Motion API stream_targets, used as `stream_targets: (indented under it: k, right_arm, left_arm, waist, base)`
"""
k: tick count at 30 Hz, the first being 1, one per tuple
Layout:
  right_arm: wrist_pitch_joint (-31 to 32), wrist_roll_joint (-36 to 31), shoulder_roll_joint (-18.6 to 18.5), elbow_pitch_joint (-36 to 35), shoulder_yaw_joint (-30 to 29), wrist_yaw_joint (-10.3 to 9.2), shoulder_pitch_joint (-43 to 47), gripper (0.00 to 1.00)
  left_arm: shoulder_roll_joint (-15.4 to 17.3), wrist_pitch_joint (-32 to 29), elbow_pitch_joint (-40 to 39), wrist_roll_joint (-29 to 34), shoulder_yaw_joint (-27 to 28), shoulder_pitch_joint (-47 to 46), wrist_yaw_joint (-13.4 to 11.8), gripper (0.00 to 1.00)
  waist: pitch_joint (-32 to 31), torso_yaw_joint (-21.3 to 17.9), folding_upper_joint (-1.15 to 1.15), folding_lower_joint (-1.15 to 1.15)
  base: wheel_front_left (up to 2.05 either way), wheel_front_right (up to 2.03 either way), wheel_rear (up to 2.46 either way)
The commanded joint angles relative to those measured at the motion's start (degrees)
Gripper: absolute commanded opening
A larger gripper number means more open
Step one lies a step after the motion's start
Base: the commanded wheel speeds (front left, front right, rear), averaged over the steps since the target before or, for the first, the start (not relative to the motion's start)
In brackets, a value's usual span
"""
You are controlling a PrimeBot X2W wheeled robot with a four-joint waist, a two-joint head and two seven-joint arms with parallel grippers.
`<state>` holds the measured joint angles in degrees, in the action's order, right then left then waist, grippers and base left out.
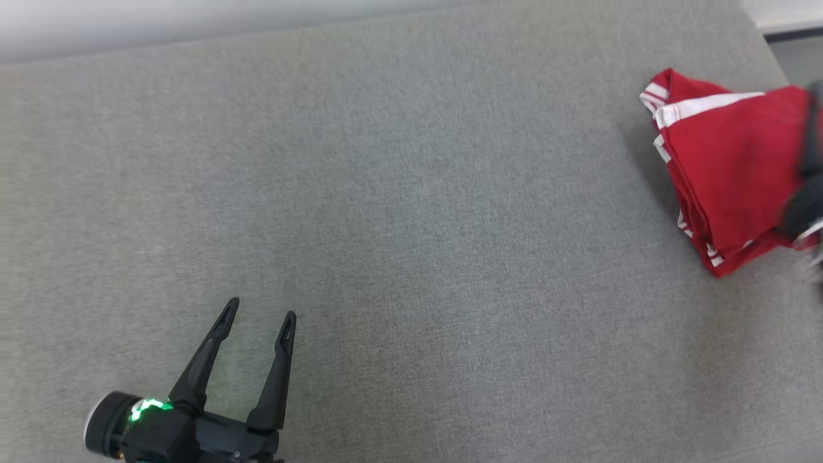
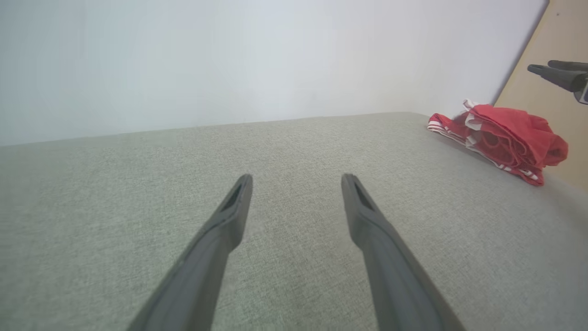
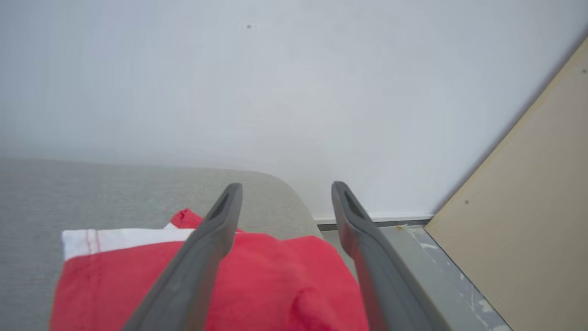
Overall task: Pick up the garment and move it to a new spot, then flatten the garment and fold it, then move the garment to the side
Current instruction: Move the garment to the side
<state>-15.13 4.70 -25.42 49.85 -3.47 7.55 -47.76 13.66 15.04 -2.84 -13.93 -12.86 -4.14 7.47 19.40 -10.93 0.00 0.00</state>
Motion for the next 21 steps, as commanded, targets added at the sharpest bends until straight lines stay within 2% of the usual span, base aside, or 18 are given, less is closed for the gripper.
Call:
stream_targets:
  k: [1,4,8,13,21]
  right_arm:
    - [0.02,-1.59,3.09,-3.30,-1.14,-0.17,4.92,1.00]
    - [-0.02,-4.26,8.49,-12.76,-2.54,-0.17,11.82,1.00]
    - [-0.01,-4.89,13.61,-20.18,-0.23,-0.17,20.14,1.00]
    - [-0.01,-3.75,17.25,-26.20,3.45,-0.17,27.01,1.00]
    - [-0.01,-1.86,20.16,-36.01,6.87,-0.17,36.50,1.00]
  left_arm:
    - [-0.79,0.05,0.37,-0.34,0.43,0.72,-0.27,1.00]
    - [-2.34,0.06,1.50,-0.34,1.32,1.40,-0.44,1.00]
    - [-4.36,0.06,3.27,-0.85,2.83,2.44,-1.21,1.00]
    - [-6.62,0.05,6.03,-2.00,4.96,3.91,-2.21,1.00]
    - [-8.79,0.06,7.13,-2.53,6.66,5.47,-3.30,1.00]
  waist:
    - [-2.73,1.34,0.00,0.00]
    - [-5.27,2.77,0.00,0.00]
    - [-8.43,4.81,0.00,0.00]
    - [-11.92,7.23,0.00,0.00]
    - [-16.37,10.62,0.00,0.00]
  base:
    - [0.00,0.00,0.00]
    - [0.00,0.00,0.00]
    - [0.00,0.00,0.00]
    - [0.00,0.00,0.00]
    - [0.00,0.00,0.00]
